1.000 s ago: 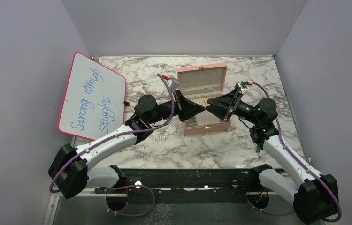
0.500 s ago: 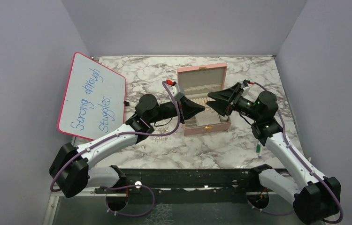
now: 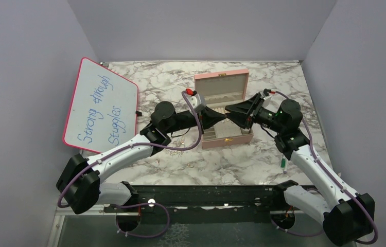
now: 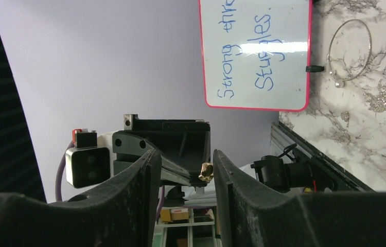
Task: Organize the mixed jewelry
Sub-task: Pick up the jewelry from the center of the board, then place the jewelry in the jewelry box.
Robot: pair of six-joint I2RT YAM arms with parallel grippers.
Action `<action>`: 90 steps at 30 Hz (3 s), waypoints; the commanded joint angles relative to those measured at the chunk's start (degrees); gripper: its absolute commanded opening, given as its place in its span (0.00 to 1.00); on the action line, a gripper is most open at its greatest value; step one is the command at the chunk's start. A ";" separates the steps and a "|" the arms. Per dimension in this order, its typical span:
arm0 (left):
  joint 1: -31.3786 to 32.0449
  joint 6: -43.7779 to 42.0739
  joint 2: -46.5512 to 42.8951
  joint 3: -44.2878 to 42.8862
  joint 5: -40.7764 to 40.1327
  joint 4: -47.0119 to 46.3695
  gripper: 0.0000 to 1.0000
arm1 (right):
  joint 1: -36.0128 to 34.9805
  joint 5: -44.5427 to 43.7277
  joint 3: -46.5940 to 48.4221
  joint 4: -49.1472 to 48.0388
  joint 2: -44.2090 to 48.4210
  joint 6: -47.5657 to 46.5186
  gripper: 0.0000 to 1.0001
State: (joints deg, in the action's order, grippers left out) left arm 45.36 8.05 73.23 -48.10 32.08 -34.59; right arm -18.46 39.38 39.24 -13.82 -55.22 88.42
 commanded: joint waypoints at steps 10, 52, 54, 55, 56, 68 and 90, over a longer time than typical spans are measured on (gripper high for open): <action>-0.20 -4.12 0.16 -1.99 0.65 -1.79 0.00 | -0.88 1.95 -0.51 -0.66 0.29 1.19 0.56; -0.20 -0.08 -3.47 0.97 -8.93 -1.71 0.67 | -0.98 -7.51 1.28 8.15 1.87 -11.32 0.05; -0.19 2.25 -5.12 2.16 -10.60 -1.67 0.74 | -1.02 -9.16 1.58 10.06 1.75 -15.54 0.05; -0.21 3.62 -6.02 2.98 -11.44 -1.70 0.76 | -1.00 -9.71 2.15 11.52 1.16 -18.23 0.05; -0.26 5.36 -7.01 4.06 -12.41 -1.60 0.78 | -1.05 -10.66 2.77 13.38 0.64 -20.86 0.05; -0.30 16.96 -20.58 16.45 -29.62 7.17 0.99 | -3.49 -20.26 2.79 18.68 -7.47 -50.92 0.05; -0.35 30.73 -4.00 22.28 -32.34 8.01 0.96 | -9.58 -36.10 1.60 5.64 -19.15 -67.58 0.05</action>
State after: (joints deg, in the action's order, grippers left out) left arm 45.10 36.01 67.13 -26.41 1.80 -26.33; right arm -27.40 6.44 40.45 -5.04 -73.08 23.49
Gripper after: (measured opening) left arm 0.965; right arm 0.131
